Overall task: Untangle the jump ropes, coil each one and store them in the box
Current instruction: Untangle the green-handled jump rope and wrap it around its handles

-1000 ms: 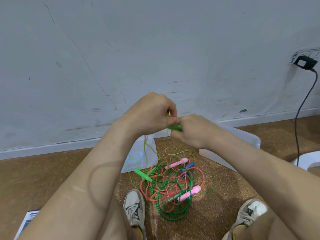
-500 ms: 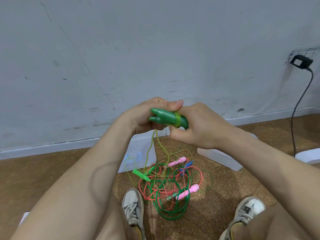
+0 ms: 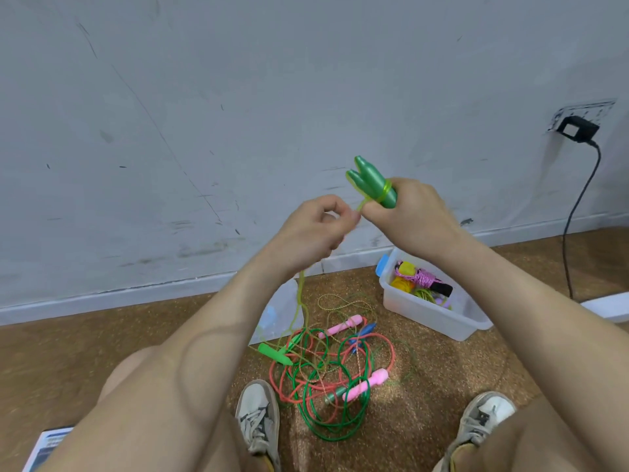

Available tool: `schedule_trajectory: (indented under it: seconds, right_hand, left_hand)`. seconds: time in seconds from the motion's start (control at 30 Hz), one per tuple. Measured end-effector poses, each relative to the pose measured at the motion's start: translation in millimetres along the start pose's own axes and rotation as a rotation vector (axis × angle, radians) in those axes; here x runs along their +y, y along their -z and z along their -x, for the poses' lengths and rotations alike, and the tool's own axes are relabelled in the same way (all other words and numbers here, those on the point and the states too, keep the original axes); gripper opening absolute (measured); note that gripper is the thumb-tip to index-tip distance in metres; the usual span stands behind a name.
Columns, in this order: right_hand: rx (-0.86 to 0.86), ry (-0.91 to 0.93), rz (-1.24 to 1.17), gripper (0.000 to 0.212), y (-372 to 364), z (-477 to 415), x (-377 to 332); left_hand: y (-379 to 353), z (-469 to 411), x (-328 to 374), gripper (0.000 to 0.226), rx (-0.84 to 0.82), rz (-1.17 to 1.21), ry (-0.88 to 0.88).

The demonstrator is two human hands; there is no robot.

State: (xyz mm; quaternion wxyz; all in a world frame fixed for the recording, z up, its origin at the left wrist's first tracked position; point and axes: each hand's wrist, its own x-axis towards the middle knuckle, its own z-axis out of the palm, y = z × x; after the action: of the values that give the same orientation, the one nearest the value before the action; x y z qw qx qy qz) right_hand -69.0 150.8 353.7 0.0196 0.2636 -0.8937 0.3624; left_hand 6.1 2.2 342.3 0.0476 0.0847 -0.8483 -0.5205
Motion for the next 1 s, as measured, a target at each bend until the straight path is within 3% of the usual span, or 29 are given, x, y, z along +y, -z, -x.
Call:
schedule_trajectory:
  seconds: [0.07,0.13,0.33,0.53,0.67,0.77,0.87,1.0]
  right_hand:
    - [-0.003,-0.023,0.114,0.026,2.9,-5.9,8.6]
    - [-0.026,-0.019,0.236,0.023,3.1,-9.7,16.6]
    - [-0.181,0.081,0.381,0.026,-10.6,-5.2,16.2]
    - [-0.316,0.200,0.576,0.023,-22.4,9.6,6.7]
    - [-0.399,0.336,0.662,0.023,-25.0,20.7,-4.7]
    - [-0.481,0.358,0.681,0.044,-23.3,26.5,-11.2]
    - [-0.548,0.352,0.544,0.059,-21.0,31.7,-16.8]
    - [-0.553,0.312,0.330,0.058,-12.4,36.9,-23.4]
  left_hand:
    - [2.0,3.3,-3.7,0.021,0.022,-0.511,-0.205]
    - [2.5,9.2,-1.3,0.021,0.030,-0.746,-0.351]
    - [0.4,16.6,10.4,0.017,0.111,-0.883,-0.751]
    - [12.3,13.7,14.3,0.014,0.167,-0.842,-0.859]
    - [12.4,10.7,10.2,0.009,0.163,-0.732,-0.757]
    - [8.9,14.6,14.5,0.005,0.174,-0.442,-0.535]
    - [7.3,13.5,19.4,0.009,0.117,-0.250,-0.282]
    - [15.5,8.5,20.2,0.010,0.004,0.003,-0.137]
